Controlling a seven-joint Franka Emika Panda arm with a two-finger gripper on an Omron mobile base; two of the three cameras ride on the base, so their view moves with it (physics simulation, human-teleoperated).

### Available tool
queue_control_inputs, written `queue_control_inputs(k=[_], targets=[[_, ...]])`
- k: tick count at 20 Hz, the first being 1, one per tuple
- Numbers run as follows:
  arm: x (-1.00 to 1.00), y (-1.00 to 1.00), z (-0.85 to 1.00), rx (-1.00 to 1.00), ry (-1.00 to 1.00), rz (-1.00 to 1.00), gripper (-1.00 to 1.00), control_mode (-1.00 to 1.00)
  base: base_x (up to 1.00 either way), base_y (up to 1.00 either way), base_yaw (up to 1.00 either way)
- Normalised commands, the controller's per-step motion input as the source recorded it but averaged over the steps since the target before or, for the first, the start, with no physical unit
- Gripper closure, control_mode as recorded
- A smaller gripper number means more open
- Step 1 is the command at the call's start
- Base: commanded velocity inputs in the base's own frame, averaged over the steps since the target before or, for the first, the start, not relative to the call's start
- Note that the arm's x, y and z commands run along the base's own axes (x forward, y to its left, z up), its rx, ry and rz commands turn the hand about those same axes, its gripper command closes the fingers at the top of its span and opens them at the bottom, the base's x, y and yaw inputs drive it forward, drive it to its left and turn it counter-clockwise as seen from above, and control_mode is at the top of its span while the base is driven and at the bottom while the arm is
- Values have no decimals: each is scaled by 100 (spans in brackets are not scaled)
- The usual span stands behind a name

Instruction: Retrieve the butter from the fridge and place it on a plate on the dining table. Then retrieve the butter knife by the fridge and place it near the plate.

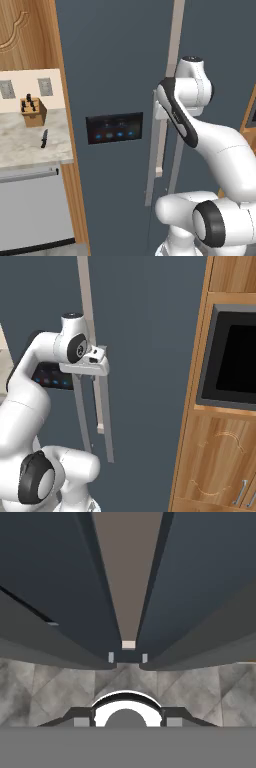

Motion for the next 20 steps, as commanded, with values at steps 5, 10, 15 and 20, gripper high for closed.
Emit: queue_control_inputs(k=[5,10,15,20], targets=[[-1,0,0,0,0,0,-100,100,-19,0,0],[0,0,0,0,0,0,-100,100,-44,-19,0],[0,0,0,0,0,0,-100,100,-44,-18,0],[-4,0,-4,0,2,0,-100,-100,-29,-7,0]])
